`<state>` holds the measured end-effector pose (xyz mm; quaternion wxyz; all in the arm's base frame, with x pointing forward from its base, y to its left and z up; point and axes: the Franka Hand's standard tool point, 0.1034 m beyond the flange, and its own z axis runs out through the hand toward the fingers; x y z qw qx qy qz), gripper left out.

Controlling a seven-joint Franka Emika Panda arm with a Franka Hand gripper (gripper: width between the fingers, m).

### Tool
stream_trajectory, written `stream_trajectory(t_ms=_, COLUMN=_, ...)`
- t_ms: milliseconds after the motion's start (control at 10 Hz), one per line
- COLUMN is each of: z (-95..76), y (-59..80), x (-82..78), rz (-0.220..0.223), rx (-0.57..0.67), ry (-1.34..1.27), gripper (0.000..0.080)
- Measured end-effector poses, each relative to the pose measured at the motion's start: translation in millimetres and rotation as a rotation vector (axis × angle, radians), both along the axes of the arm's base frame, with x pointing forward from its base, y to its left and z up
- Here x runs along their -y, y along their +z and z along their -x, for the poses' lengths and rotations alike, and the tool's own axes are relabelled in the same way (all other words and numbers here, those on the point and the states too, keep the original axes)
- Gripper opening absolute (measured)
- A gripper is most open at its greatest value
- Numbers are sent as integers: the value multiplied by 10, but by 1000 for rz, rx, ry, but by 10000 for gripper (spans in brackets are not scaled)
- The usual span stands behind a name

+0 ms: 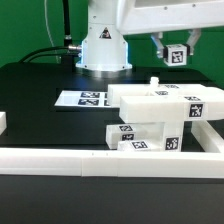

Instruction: Assemble chair

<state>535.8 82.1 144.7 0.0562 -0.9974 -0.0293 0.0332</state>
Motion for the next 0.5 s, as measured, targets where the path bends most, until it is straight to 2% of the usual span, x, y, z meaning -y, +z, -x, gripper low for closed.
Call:
stream_trajectory(t_ms=400, z=24, y=-43, x=-13, rz=4, rx=4, ry=-6, gripper=284)
stream_trajectory(t_ms=500, z=-41, y=-43, x=34, rz=10, rx=31, ry=50, gripper=284)
